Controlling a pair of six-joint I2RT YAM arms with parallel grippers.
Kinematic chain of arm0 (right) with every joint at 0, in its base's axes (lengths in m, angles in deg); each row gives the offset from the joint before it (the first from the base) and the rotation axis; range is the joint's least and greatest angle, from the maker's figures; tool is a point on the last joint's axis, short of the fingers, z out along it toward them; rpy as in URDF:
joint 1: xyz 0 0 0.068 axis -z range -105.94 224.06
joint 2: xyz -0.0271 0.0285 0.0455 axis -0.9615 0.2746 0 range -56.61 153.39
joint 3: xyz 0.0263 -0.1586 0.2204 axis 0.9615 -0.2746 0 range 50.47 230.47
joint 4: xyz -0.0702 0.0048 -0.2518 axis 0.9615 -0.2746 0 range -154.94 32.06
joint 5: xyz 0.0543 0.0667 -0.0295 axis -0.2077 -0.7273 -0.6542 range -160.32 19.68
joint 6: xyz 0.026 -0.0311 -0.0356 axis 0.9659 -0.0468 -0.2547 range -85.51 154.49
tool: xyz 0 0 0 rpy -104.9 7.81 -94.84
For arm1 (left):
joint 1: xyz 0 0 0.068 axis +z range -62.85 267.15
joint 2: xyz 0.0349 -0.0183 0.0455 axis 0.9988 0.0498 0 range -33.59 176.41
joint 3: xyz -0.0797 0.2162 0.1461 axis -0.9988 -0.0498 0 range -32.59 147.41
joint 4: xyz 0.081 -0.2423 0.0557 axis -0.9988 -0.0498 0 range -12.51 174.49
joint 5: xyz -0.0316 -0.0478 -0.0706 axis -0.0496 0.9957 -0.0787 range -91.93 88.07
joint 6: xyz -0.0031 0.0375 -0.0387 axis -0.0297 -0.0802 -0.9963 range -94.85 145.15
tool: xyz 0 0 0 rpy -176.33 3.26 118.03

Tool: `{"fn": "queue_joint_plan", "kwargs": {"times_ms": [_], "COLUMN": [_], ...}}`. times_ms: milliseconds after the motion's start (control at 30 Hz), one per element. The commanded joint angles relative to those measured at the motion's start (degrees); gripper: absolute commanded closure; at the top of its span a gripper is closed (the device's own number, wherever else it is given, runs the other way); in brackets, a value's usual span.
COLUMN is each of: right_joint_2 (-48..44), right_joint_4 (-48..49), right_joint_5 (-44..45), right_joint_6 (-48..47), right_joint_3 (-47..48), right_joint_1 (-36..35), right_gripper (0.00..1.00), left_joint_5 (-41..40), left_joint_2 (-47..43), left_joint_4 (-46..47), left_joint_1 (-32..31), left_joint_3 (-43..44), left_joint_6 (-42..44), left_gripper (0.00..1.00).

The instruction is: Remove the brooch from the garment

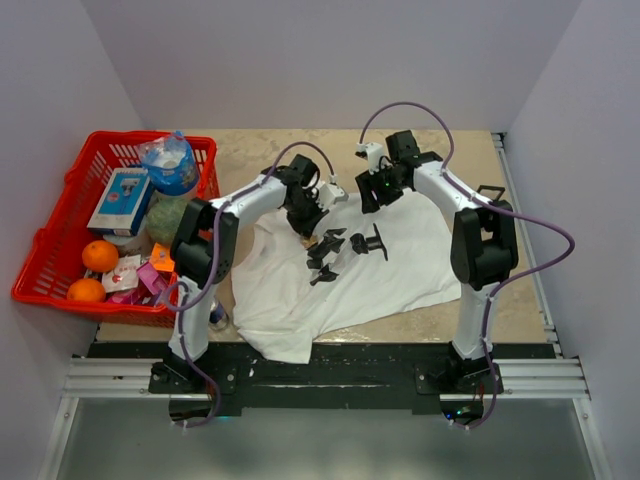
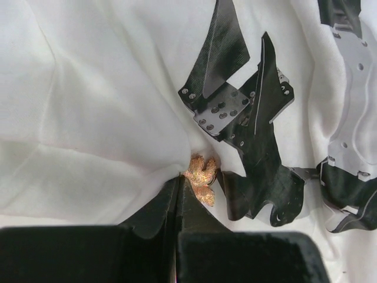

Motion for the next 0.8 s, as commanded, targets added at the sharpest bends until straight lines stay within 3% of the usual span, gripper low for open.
{"fn": "queue_joint_plan", "kwargs": {"times_ms": [0,100,233,600,633,767], "right_joint_2": [-0.1,-0.2,-0.4,0.6,0.9,3.4], "right_joint_4": [-0.4,-0.3,-0.3,-0.5,-0.5,1.2], "right_joint_5": [-0.3,-0.2,-0.1,-3.6,-3.9,-6.1], "right_joint_6": [0.7,0.9,0.7,1.4,1.8,4.3], "right_joint_3": [2.2,2.2,2.2,3.3,3.4,4.7], "right_joint_1": [-0.3,-0.3,-0.3,-2.1,-2.4,-4.0], "right_gripper": [0.40,0.40,0.40,0.40,0.40,0.40], "left_joint_5": [2.9,8.1,14.5,12.7,12.4,11.9], "left_joint_2": [0.8,2.6,3.4,0.4,0.2,-3.3], "left_joint_4": [-4.1,-9.2,-13.8,-11.8,-11.6,-7.4], "left_joint_1": [2.0,2.1,2.0,0.4,0.3,1.0], "left_joint_3": [9.3,14.6,15.5,5.3,4.3,1.9], "left_joint_6": [2.6,3.3,2.7,1.3,1.2,-0.7], "left_gripper": [1.00,1.00,1.00,1.00,0.98,0.72]}}
